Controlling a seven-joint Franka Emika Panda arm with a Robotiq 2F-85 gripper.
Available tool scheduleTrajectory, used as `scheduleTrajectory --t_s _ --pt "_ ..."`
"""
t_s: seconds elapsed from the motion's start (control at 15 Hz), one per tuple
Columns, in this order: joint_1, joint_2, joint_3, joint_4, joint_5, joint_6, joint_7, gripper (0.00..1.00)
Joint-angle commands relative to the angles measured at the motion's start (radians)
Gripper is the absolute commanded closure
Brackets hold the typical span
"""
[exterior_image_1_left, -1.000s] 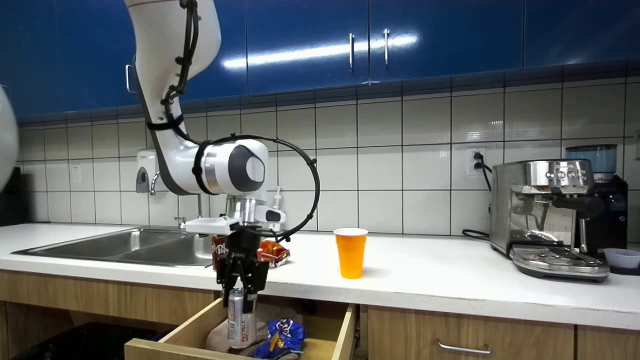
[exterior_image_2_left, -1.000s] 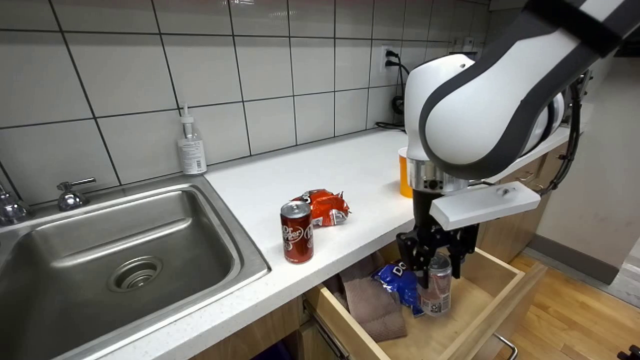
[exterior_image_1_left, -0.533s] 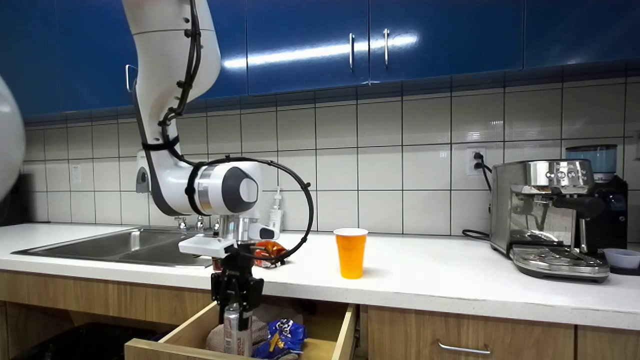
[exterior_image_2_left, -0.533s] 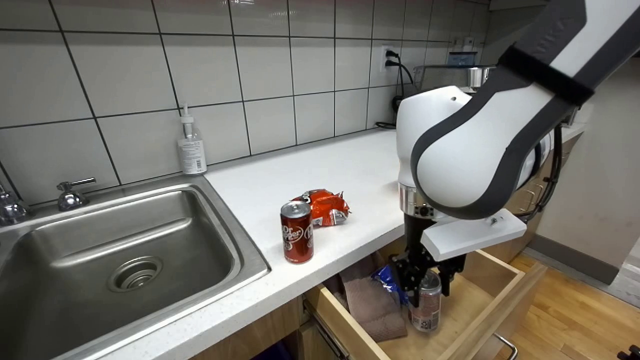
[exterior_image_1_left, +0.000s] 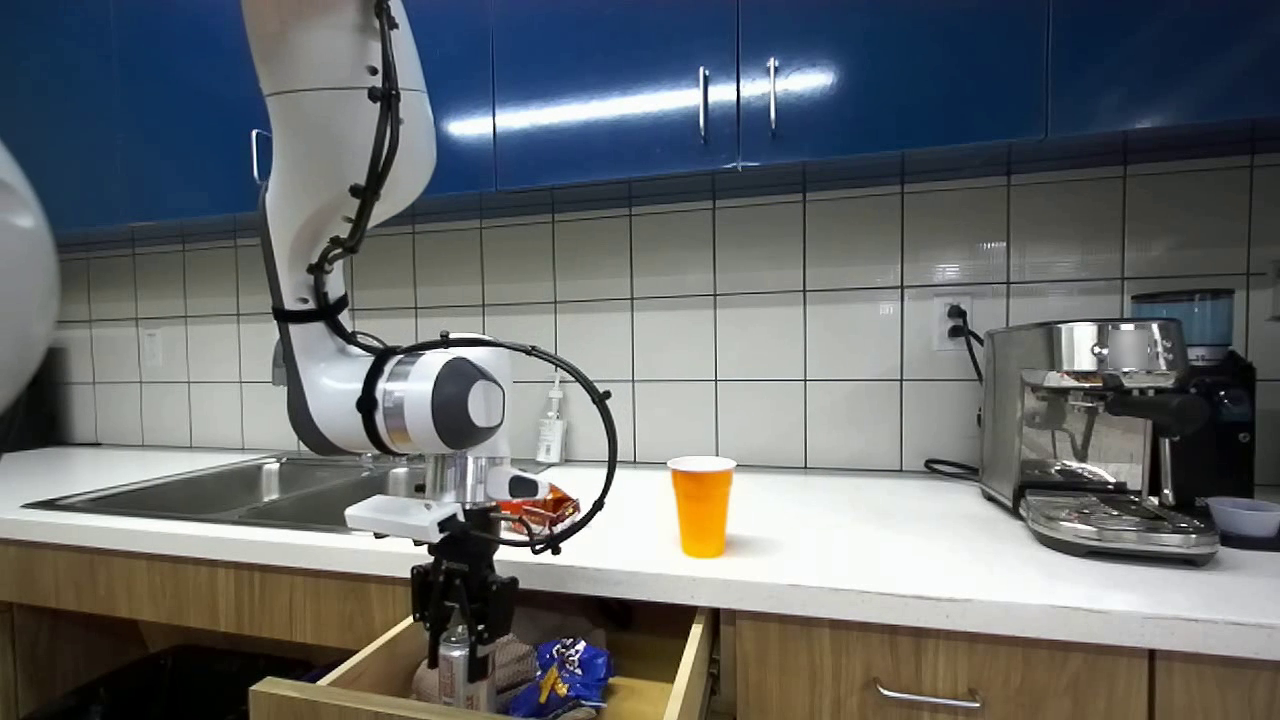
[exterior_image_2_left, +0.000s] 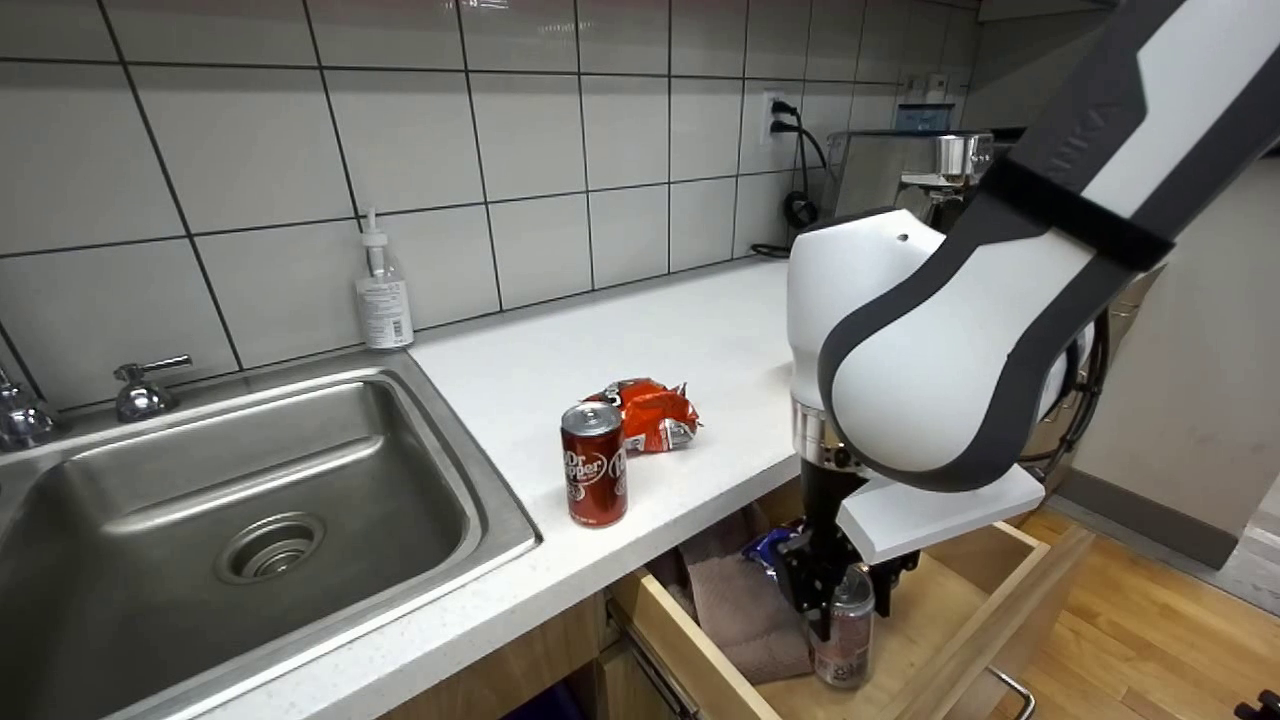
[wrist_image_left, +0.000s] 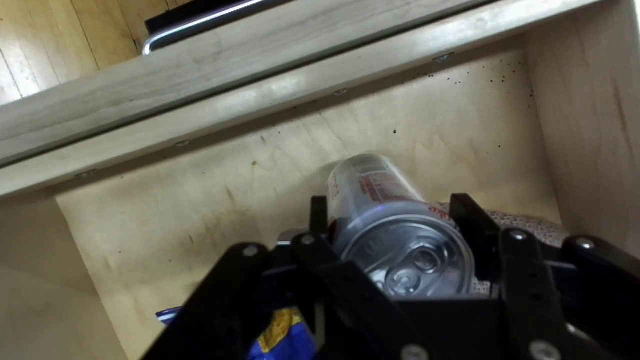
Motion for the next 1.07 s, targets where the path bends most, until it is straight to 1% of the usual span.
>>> scheduleTrajectory --t_s 0.0,0.53,0.6,0.73,0.8,1.0 --pt "0.006 -0.002 0.002 -0.022 -0.004 0.046 -0.001 0.62" --pt "0.006 0.011 0.002 -0.038 0.002 0.09 -0.012 0.62" --pt "0.006 0.011 0.002 -0.037 0.002 0.088 -0.012 0.19" --pt "0.005 0.007 0.002 -0.037 0.001 0.084 -0.015 0.05" --pt "0.005 0.005 0.002 -0.037 0.001 0.081 -0.016 0.01" --pt "0.005 -0.006 0.001 -0.035 0.002 0.055 -0.013 0.0"
